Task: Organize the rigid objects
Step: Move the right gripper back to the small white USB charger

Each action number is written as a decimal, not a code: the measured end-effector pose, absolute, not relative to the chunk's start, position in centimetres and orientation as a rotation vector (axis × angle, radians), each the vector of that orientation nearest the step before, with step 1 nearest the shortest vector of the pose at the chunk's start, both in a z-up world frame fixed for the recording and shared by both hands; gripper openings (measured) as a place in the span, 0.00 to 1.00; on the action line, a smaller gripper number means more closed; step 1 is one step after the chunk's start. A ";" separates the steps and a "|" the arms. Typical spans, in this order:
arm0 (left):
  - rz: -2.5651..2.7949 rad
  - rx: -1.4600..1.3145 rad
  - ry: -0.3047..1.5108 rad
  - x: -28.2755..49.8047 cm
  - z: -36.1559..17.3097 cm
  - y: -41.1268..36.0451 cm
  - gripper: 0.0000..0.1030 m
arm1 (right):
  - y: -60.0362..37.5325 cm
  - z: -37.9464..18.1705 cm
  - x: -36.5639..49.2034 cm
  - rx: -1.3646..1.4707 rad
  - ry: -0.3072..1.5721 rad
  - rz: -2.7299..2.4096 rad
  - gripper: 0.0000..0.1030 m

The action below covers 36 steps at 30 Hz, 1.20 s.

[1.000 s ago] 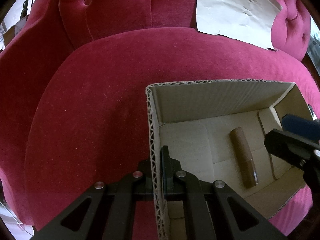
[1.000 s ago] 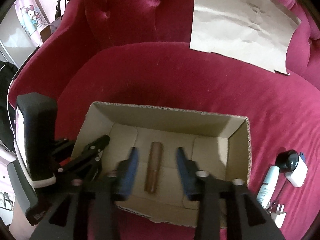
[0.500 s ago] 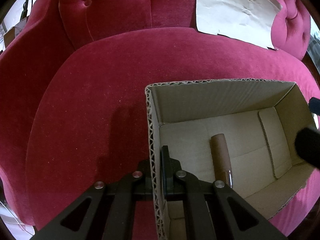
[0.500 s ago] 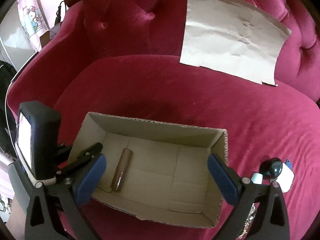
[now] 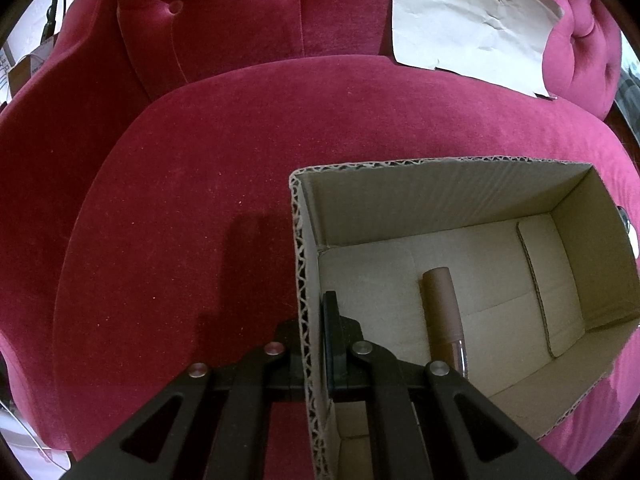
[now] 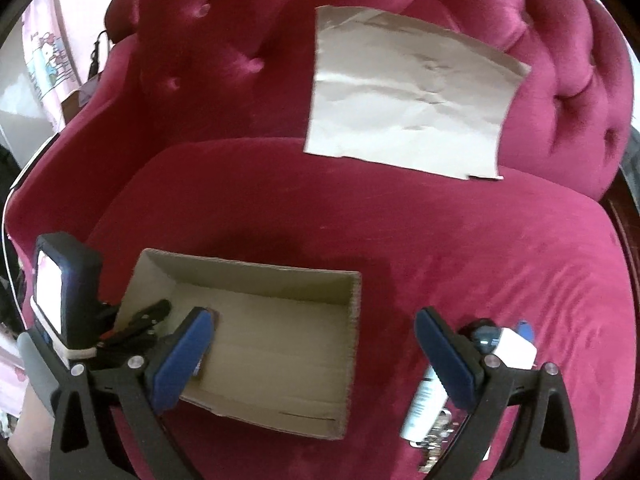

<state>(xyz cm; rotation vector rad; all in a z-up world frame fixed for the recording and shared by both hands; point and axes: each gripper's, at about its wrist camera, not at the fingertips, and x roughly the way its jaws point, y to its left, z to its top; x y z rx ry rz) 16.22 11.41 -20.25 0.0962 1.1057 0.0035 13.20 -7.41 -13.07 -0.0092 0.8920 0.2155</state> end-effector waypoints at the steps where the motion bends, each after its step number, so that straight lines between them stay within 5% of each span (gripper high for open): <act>1: 0.004 0.097 1.106 16.2 -20.2 11.4 0.04 | -7.8 -13.0 13.2 -0.010 0.891 0.206 1.00; 36: 0.022 0.101 1.107 16.4 -20.4 10.9 0.04 | -20.8 -17.4 9.2 0.035 1.053 0.003 1.00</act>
